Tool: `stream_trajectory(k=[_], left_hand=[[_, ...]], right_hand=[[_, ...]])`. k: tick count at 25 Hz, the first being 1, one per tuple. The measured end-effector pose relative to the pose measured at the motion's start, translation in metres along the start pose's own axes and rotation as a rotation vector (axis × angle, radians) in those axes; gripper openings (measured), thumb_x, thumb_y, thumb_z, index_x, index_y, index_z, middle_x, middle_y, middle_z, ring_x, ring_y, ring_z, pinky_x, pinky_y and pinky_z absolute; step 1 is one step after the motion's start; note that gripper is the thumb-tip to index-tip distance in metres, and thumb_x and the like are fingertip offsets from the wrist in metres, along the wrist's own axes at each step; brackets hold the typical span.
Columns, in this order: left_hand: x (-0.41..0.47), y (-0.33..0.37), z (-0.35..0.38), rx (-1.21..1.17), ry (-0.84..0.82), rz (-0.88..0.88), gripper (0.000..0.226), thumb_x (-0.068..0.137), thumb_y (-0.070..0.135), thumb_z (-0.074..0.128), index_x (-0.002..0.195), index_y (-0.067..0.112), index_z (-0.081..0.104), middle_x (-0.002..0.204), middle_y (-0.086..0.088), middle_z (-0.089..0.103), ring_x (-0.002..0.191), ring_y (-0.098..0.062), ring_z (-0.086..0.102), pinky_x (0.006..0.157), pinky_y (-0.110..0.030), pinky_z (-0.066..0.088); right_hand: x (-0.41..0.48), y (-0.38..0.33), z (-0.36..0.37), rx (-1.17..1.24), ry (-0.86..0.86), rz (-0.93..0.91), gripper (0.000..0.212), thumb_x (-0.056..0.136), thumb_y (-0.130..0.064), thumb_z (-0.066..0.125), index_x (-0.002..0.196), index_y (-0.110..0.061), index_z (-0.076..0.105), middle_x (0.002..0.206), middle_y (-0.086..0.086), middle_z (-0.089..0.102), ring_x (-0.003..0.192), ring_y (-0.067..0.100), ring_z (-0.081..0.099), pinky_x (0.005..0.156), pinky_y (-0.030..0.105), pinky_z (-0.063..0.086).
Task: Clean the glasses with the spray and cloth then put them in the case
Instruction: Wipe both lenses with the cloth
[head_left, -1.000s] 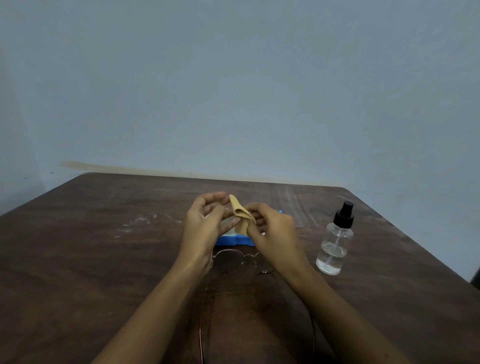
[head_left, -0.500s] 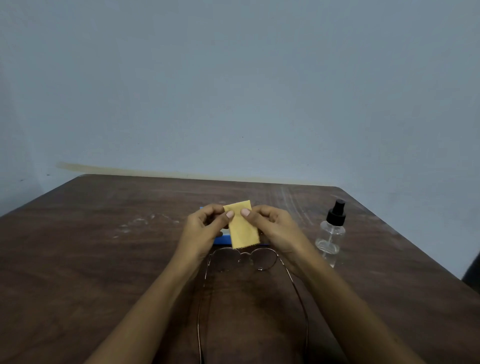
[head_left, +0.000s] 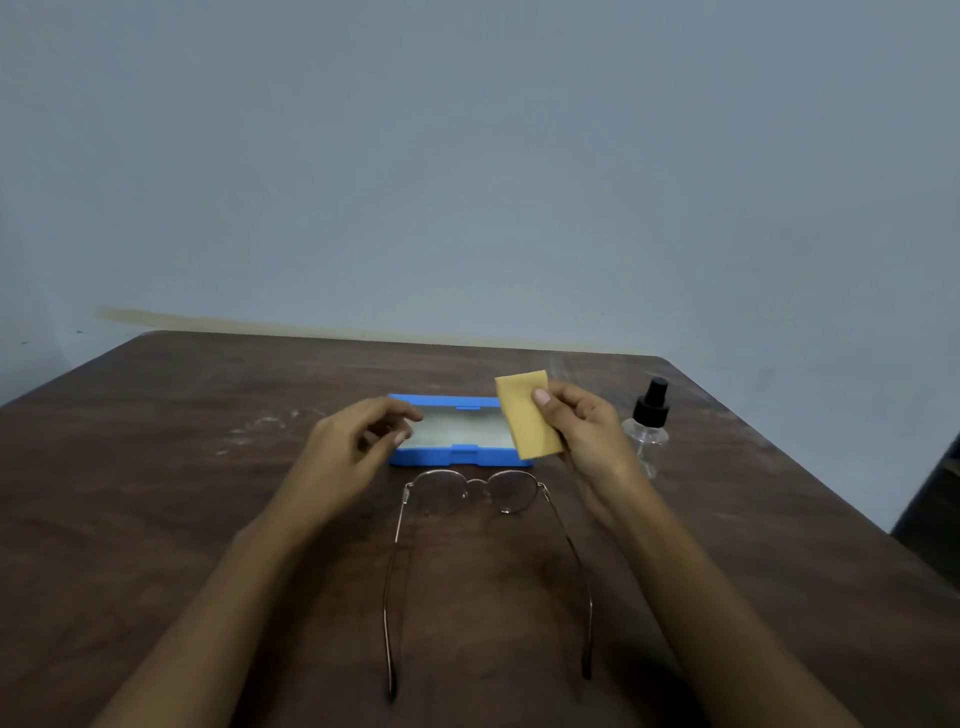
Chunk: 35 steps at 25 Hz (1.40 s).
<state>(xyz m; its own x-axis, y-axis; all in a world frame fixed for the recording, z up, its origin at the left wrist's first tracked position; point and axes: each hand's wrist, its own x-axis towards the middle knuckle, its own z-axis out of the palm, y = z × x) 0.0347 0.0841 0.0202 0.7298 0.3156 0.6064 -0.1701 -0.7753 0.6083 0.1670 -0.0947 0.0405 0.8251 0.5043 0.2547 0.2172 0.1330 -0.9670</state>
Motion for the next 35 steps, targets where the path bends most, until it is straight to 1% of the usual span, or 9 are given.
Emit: stream_trajectory(k=[7, 13, 17, 20, 22, 24, 27, 32, 35], left_hand=[[-0.020, -0.008, -0.009, 0.087, -0.196, 0.086, 0.041, 0.070, 0.003, 0.073, 0.104, 0.023, 0.062, 0.112, 0.026, 0.049, 0.092, 0.006, 0.055, 0.075, -0.004, 0.042], [-0.026, 0.000, -0.008, 0.028, -0.205, 0.044, 0.029, 0.069, 0.004, 0.074, 0.090, 0.022, 0.065, 0.103, 0.019, 0.058, 0.083, -0.003, 0.061, 0.070, -0.008, 0.047], [-0.026, 0.000, -0.007, 0.013, -0.176, 0.036, 0.018, 0.070, 0.004, 0.073, 0.080, 0.018, 0.067, 0.096, 0.019, 0.063, 0.079, -0.001, 0.063, 0.069, -0.007, 0.046], [-0.025, -0.002, -0.006, -0.004, -0.096, 0.027, 0.018, 0.070, -0.002, 0.071, 0.076, 0.015, 0.068, 0.092, 0.013, 0.066, 0.079, -0.002, 0.063, 0.068, -0.007, 0.046], [-0.025, -0.002, -0.005, 0.001, -0.043, 0.042, 0.012, 0.073, -0.003, 0.068, 0.074, 0.008, 0.065, 0.090, 0.010, 0.065, 0.078, -0.003, 0.063, 0.067, -0.008, 0.044], [-0.024, -0.001, -0.004, -0.024, 0.003, 0.018, 0.007, 0.075, 0.005, 0.067, 0.071, 0.005, 0.061, 0.087, 0.009, 0.066, 0.075, -0.007, 0.064, 0.065, -0.016, 0.048], [-0.025, 0.000, -0.004, -0.101, 0.055, -0.044, 0.018, 0.077, 0.008, 0.065, 0.065, 0.013, 0.053, 0.081, 0.003, 0.069, 0.063, -0.009, 0.066, 0.063, -0.026, 0.050], [-0.022, -0.001, -0.005, -0.123, 0.148, -0.140, 0.022, 0.076, -0.001, 0.065, 0.062, 0.004, 0.048, 0.066, -0.008, 0.069, 0.059, -0.001, 0.065, 0.061, -0.021, 0.052], [-0.022, -0.003, -0.004, -0.141, 0.205, -0.159, 0.028, 0.076, 0.002, 0.066, 0.058, 0.010, 0.047, 0.070, -0.018, 0.067, 0.062, -0.006, 0.065, 0.061, -0.021, 0.054]], right_hand=[[-0.027, 0.003, -0.018, -0.071, 0.134, 0.171, 0.012, 0.093, -0.013, 0.048, 0.086, -0.013, 0.057, 0.066, -0.001, 0.052, 0.048, 0.003, 0.051, 0.036, 0.013, 0.038], [-0.033, 0.006, -0.017, -0.190, 0.056, 0.261, 0.017, 0.093, -0.016, 0.048, 0.080, -0.019, 0.058, 0.069, -0.001, 0.053, 0.059, 0.011, 0.048, 0.035, 0.014, 0.041], [-0.029, 0.010, -0.018, -0.175, 0.060, 0.232, 0.013, 0.094, -0.017, 0.048, 0.089, -0.016, 0.059, 0.080, 0.004, 0.058, 0.070, 0.019, 0.055, 0.052, 0.026, 0.048], [-0.030, 0.010, -0.018, -0.050, 0.081, 0.236, 0.019, 0.094, -0.016, 0.046, 0.105, -0.004, 0.056, 0.088, 0.013, 0.059, 0.062, 0.022, 0.059, 0.046, 0.027, 0.053], [-0.032, 0.006, -0.016, 0.124, 0.090, 0.237, 0.016, 0.095, -0.012, 0.043, 0.098, -0.002, 0.055, 0.081, 0.016, 0.059, 0.054, 0.018, 0.059, 0.045, 0.024, 0.054], [-0.034, 0.003, -0.013, 0.267, 0.089, 0.235, 0.020, 0.096, -0.008, 0.039, 0.084, -0.003, 0.054, 0.073, 0.014, 0.058, 0.047, 0.014, 0.059, 0.044, 0.022, 0.053], [-0.036, 0.003, -0.007, 0.332, 0.111, 0.250, 0.021, 0.097, -0.006, 0.034, 0.084, -0.003, 0.052, 0.071, 0.013, 0.057, 0.043, 0.012, 0.059, 0.042, 0.021, 0.052], [-0.040, 0.001, -0.005, -0.001, 0.310, 0.264, 0.020, 0.091, -0.009, 0.043, 0.074, -0.009, 0.053, 0.067, 0.010, 0.051, 0.047, 0.020, 0.049, 0.029, 0.017, 0.039], [-0.045, -0.004, -0.006, -0.180, 0.278, 0.314, 0.020, 0.084, -0.012, 0.045, 0.065, -0.010, 0.050, 0.057, 0.008, 0.045, 0.039, 0.018, 0.040, 0.030, 0.012, 0.026]])
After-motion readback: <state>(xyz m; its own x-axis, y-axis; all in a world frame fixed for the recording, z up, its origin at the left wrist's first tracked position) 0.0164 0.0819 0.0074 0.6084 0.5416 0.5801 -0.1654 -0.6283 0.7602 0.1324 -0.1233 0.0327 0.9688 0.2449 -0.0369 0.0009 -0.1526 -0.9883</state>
